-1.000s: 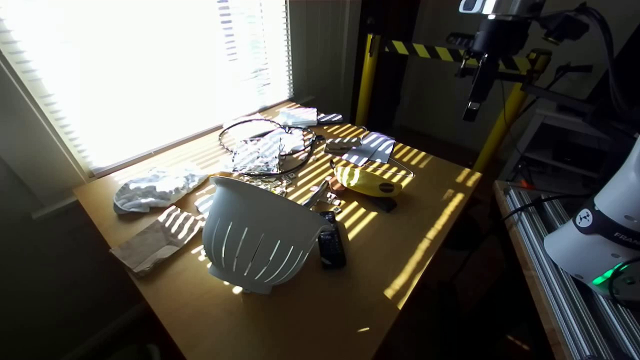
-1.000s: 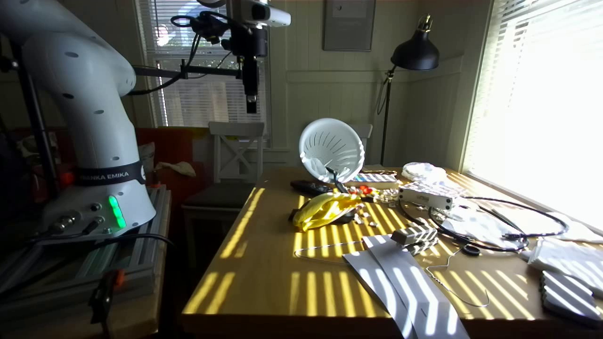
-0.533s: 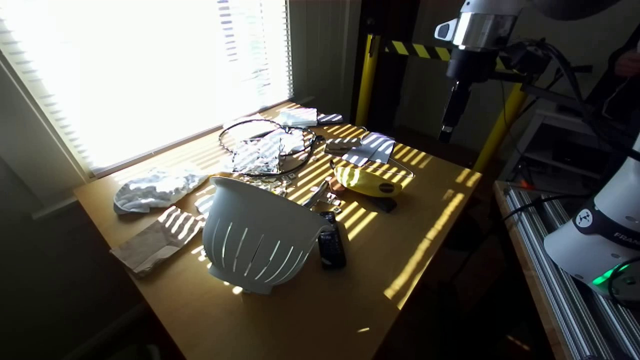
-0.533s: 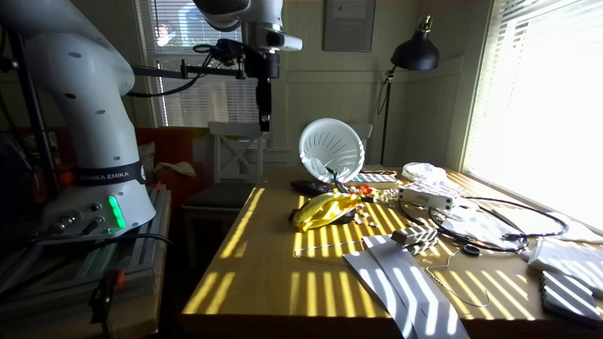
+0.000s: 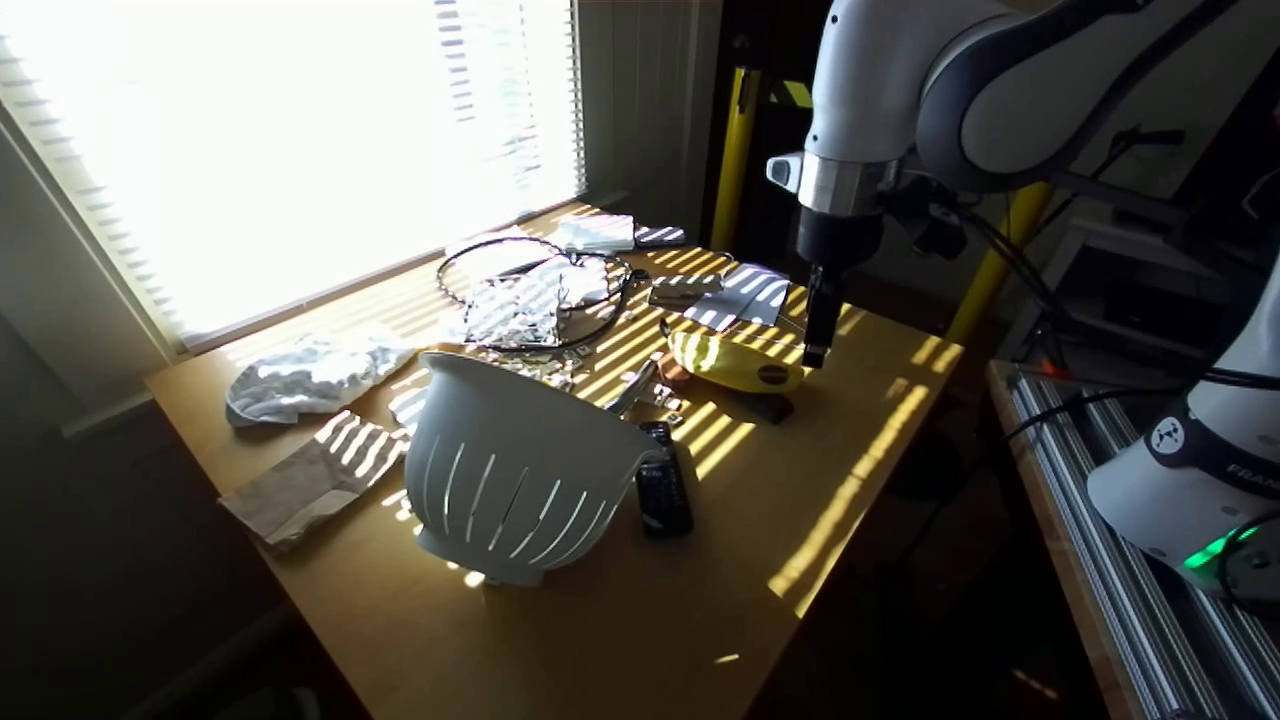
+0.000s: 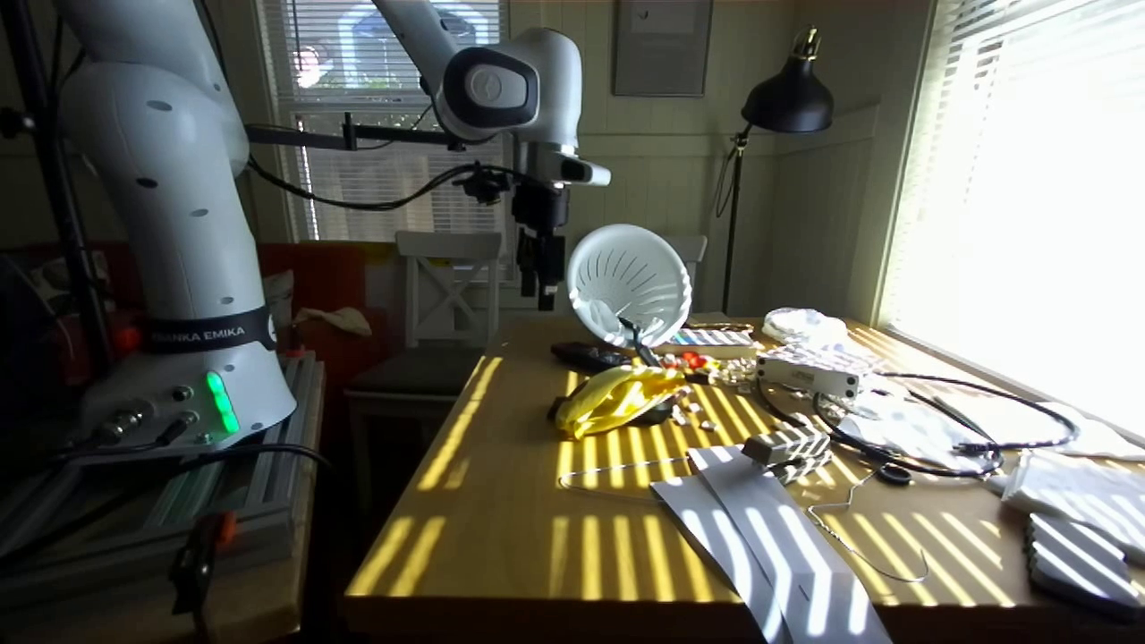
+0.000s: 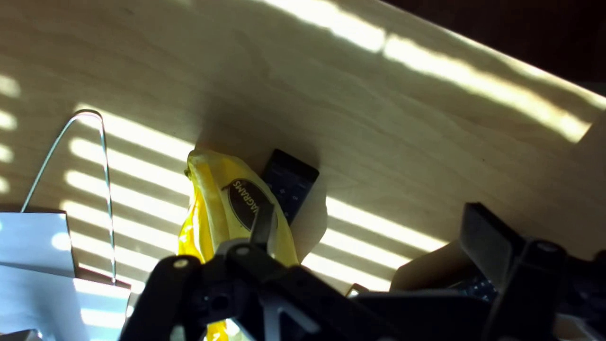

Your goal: Move the banana bag, brown object and spatula to the right then place the white colander upright.

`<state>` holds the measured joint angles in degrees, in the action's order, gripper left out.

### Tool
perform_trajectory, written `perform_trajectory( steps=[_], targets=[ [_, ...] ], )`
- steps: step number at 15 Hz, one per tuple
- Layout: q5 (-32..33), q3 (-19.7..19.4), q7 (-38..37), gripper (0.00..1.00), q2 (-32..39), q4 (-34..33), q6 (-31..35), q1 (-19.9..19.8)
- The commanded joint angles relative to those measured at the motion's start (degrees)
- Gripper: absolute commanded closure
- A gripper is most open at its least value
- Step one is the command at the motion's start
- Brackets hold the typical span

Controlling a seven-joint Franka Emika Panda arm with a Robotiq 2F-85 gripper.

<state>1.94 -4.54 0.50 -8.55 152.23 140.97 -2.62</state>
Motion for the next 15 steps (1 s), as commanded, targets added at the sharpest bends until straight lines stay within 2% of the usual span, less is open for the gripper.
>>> perform_trajectory(
  steps=[1,3,5,6,8,11,12,13,15],
  targets=[
    [-0.1,0.39,0.08,0.0,-0.15,0.03,-0.1,-0.49],
    [-0.22,0.23,0.45,0.0,-0.81,0.46,-0.08,-0.58],
    [0.21,-0.91,5.38,0.0,1.65,0.07,3.74,-0.93],
    [-2.51,-2.49,13.25,0.0,3.19,-0.51,4.78,-0.4],
    [-5.34,-8.01,20.77,0.0,5.36,-1.21,7.04,5.48],
    [-12.28,-11.88,33.91,0.0,8.24,-3.15,6.36,7.54],
    [-14.84,-12.46,38.18,0.0,10.58,-5.15,5.63,6.91],
    [-17.44,-9.24,42.4,0.0,12.19,-6.33,5.23,2.44],
    [-19.13,-8.55,46.99,0.0,16.93,-10.49,5.17,-0.78]
  ],
)
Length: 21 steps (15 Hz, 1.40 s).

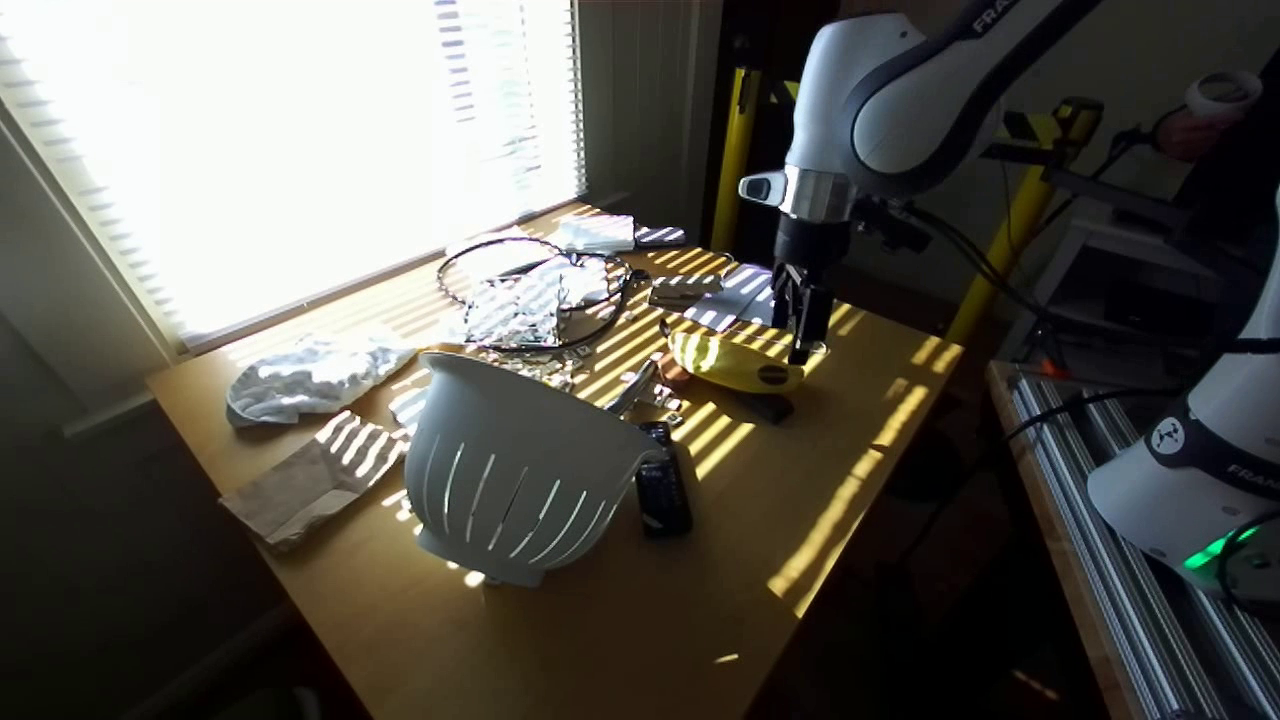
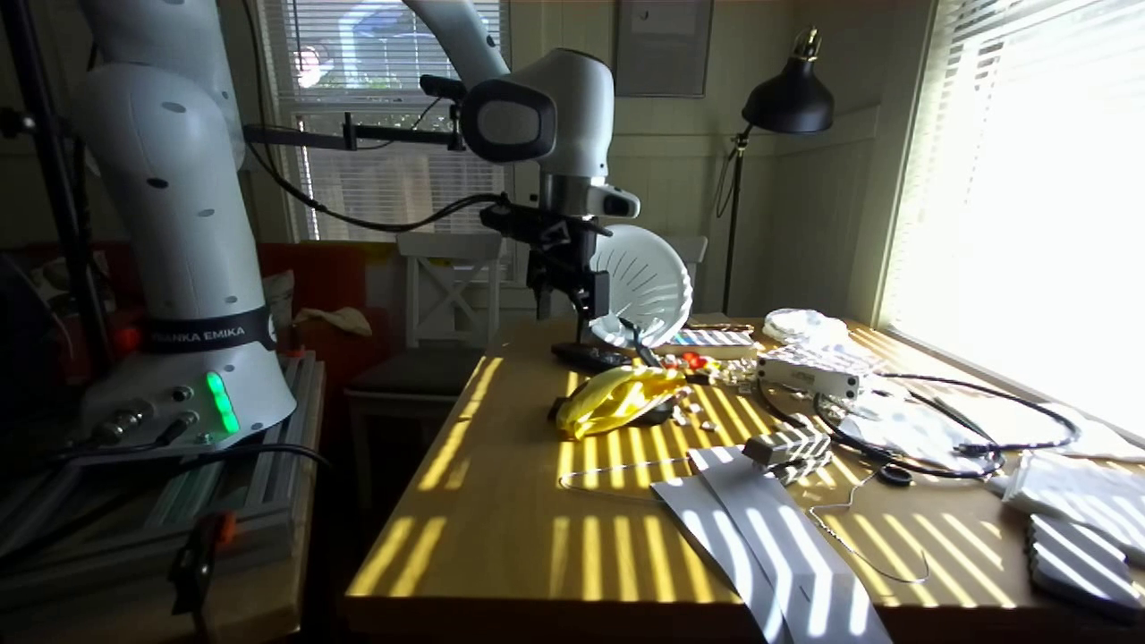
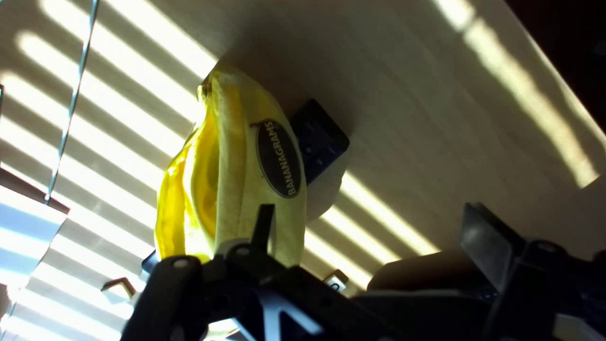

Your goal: Move the banana bag, brown object and spatula to the right then place the white colander upright.

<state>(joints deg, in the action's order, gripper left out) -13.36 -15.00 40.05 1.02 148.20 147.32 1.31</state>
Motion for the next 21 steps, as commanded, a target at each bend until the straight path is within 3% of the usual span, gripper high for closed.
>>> perform_trajectory(
  steps=[1,5,10,11,13,17,21],
  targets=[
    [-3.97,2.54,8.6,0.0,9.57,-8.6,-1.2,-6.5],
    [-2.48,6.47,8.79,0.0,17.65,-15.57,-0.98,-11.98],
    [-0.61,10.61,3.06,0.0,23.63,-20.83,-0.6,-14.11],
    [-0.41,11.08,1.89,0.25,24.16,-21.49,-0.62,-14.26],
    [-0.01,11.72,0.0,0.32,24.28,-21.69,-0.5,-14.52],
    [1.53,11.29,-4.5,0.61,21.37,-18.95,0.61,-14.03],
    [6.96,8.89,-13.18,0.89,17.14,-15.58,-0.28,-12.36]
  ],
)
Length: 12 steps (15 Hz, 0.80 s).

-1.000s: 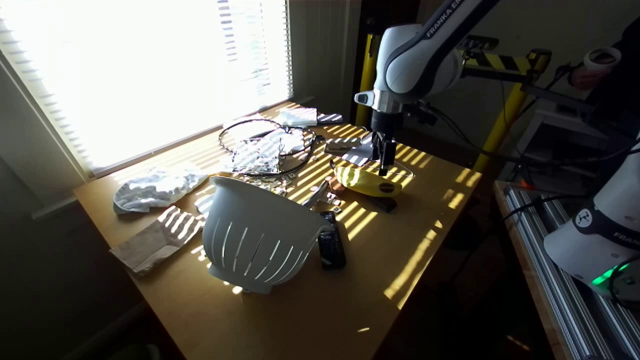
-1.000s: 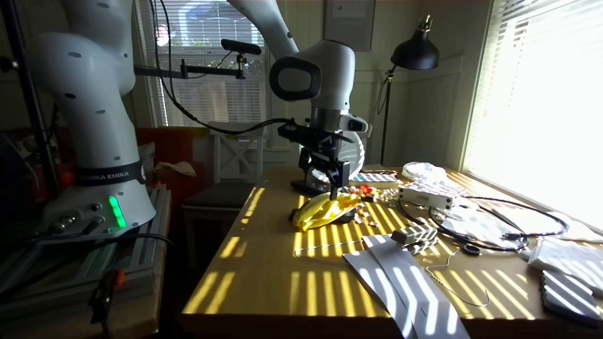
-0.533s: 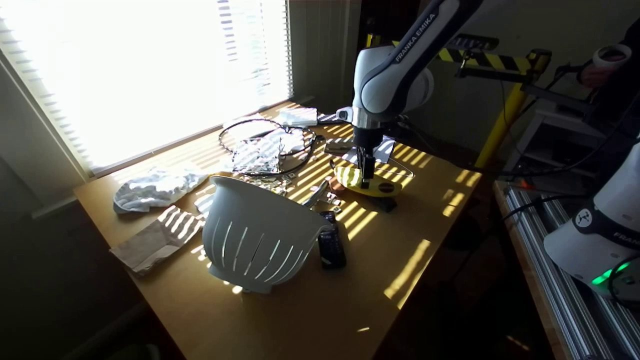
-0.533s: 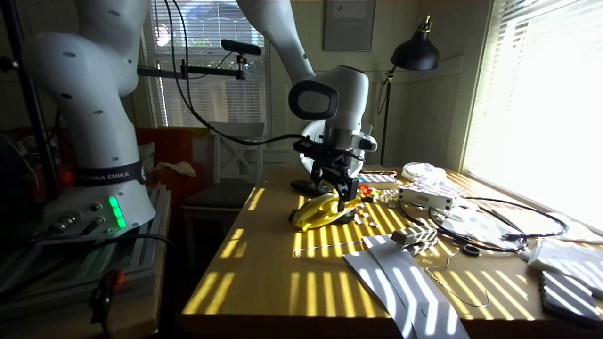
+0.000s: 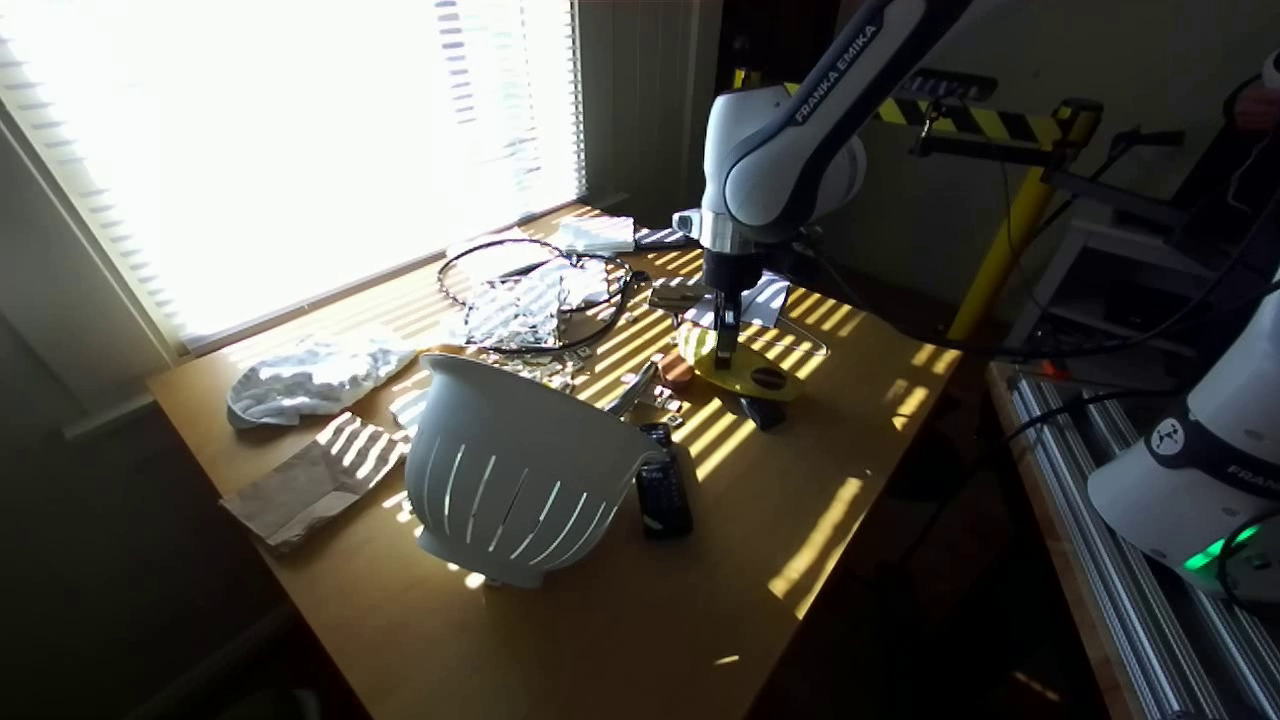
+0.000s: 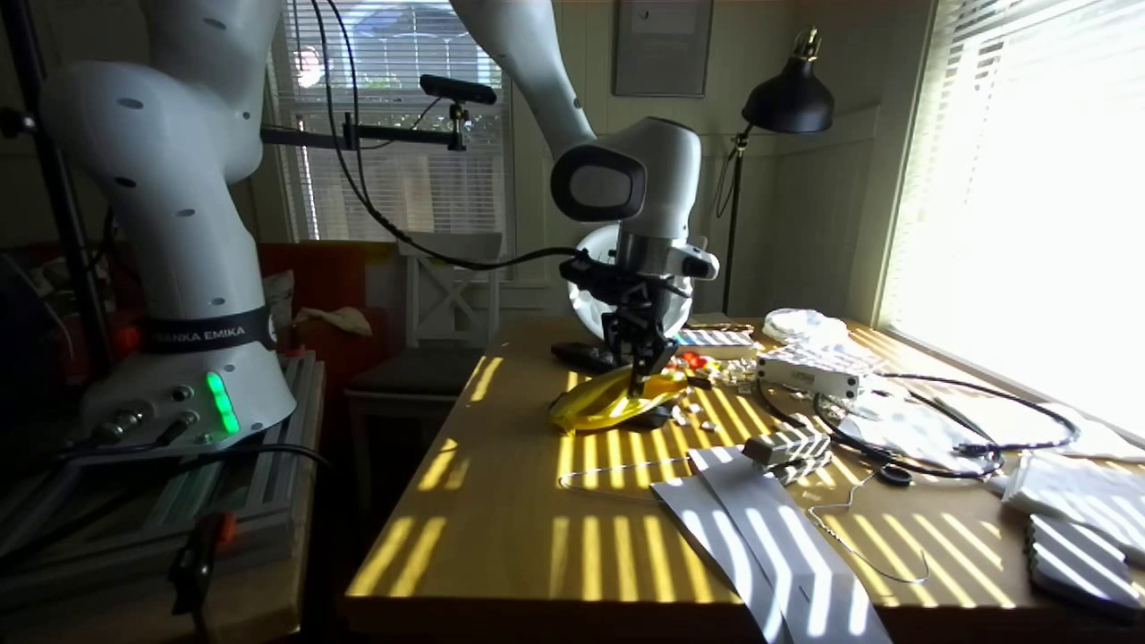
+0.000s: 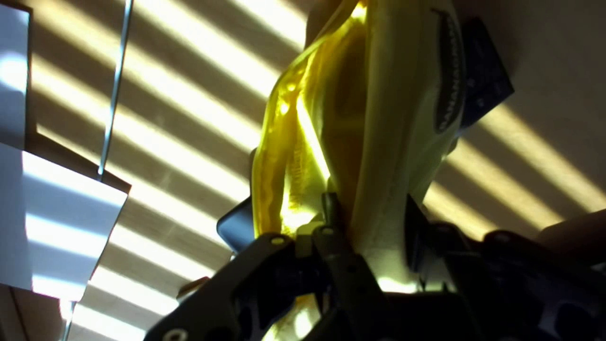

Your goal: Move the banana bag, brown object and spatula to the right then place the white colander upright.

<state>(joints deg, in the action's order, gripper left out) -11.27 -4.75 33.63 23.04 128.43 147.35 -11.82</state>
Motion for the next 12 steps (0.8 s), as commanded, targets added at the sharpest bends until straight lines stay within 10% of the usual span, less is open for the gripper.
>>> perform_trajectory(
  steps=[1,12],
  targets=[
    [6.3,-1.69,-8.92,0.97,-6.18,5.13,-0.53,0.81],
    [37.1,-14.77,-54.96,0.99,-20.27,21.86,-0.8,1.31]
  ],
)
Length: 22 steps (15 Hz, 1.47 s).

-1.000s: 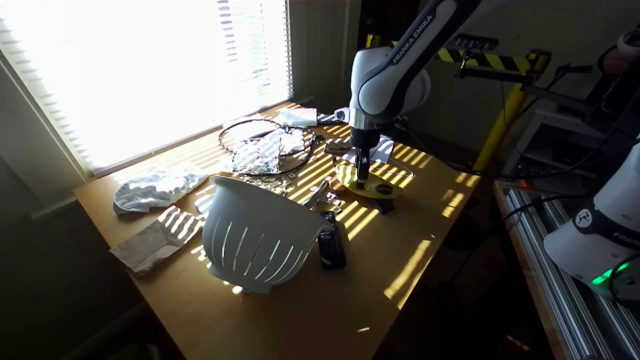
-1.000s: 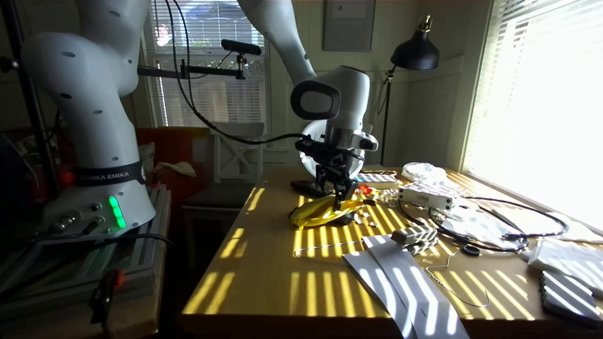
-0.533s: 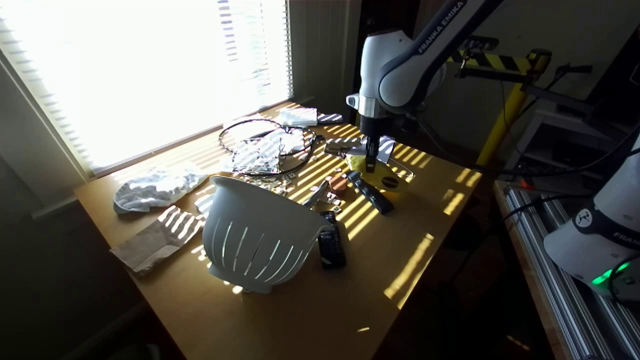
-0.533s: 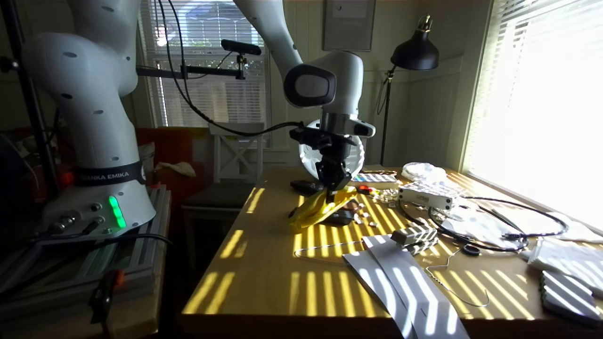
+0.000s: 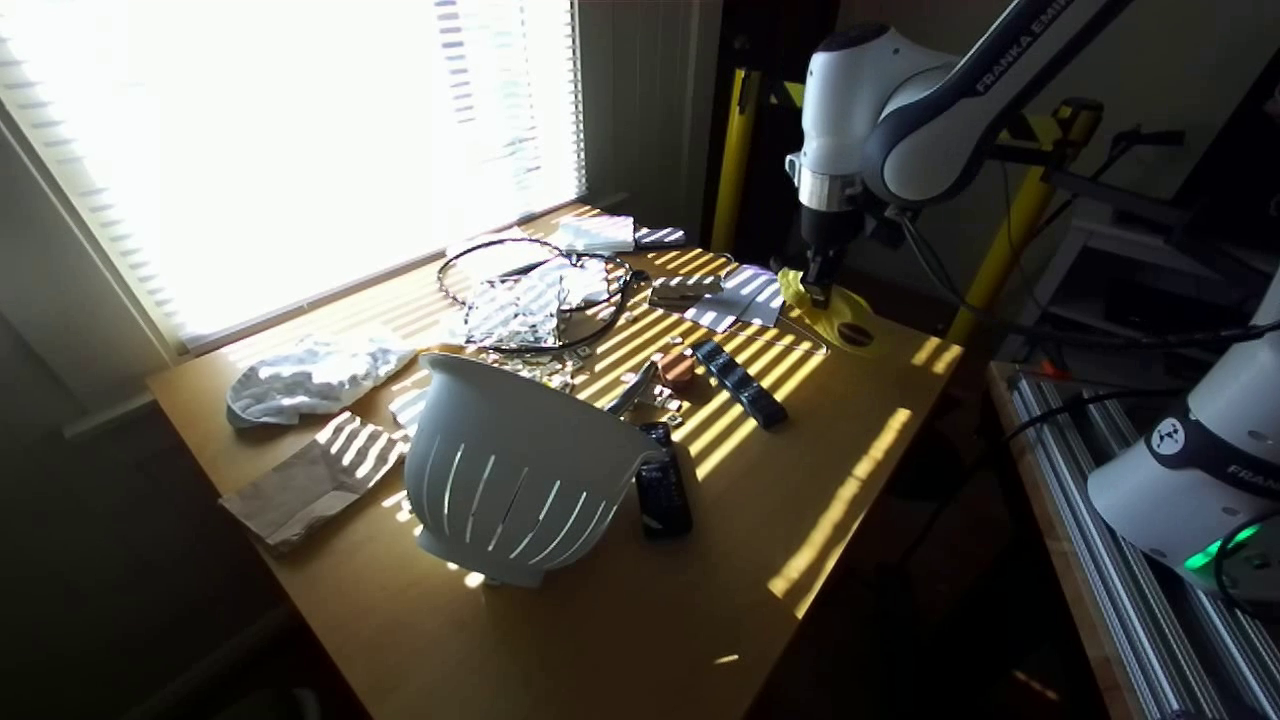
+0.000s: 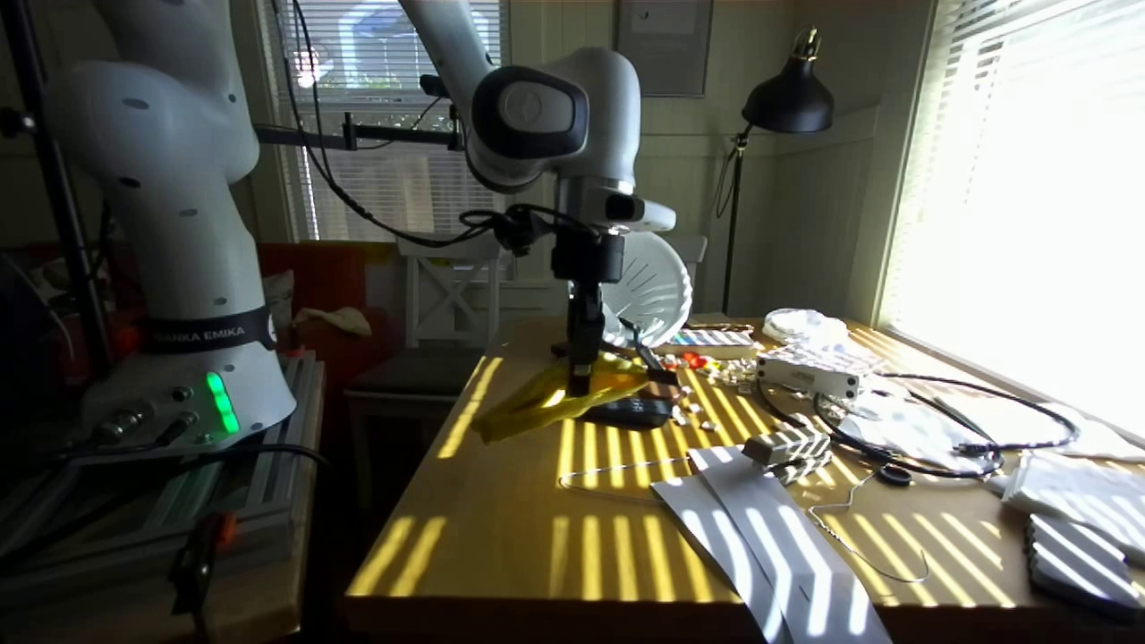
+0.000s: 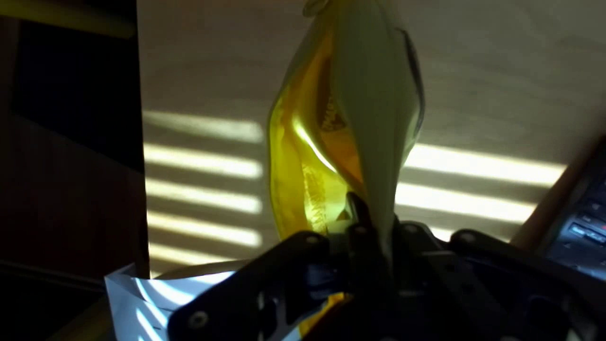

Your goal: Move the banana bag, brown object and spatula to the right then place the white colander upright.

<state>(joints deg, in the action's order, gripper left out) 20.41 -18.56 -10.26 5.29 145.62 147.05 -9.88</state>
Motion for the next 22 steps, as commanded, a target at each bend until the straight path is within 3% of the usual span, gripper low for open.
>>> perform_trajectory(
  steps=[1,2,4,7,9,12,16,18,19,22],
  targets=[
    [5.69,-1.17,-14.41,0.99,-2.6,5.93,-0.95,-0.95],
    [5.31,-1.18,-17.51,0.69,-2.3,6.52,-1.4,-1.07],
    [4.12,-1.2,-23.46,0.62,-2.59,7.11,-2.85,-1.08],
    [4.64,-1.04,-32.77,0.4,-3.93,6.51,-4.64,-0.78],
    [4.11,-0.05,-35.09,0.27,-6.72,6.97,-4.51,-0.75],
    [-3.2,2.91,-30.61,0.05,-11.56,7.95,1.43,-0.86],
    [-6.16,7.92,-34.2,0.0,-10.98,4.88,8.32,-0.69],
    [-14.65,9.53,-29.18,0.0,-8.64,2.78,7.79,1.5],
    [-8.74,9.58,-31.92,0.0,-10.65,4.64,7.99,-1.2],
    [-9.56,10.28,-31.67,0.0,-10.35,4.37,7.96,-1.06]
  ],
)
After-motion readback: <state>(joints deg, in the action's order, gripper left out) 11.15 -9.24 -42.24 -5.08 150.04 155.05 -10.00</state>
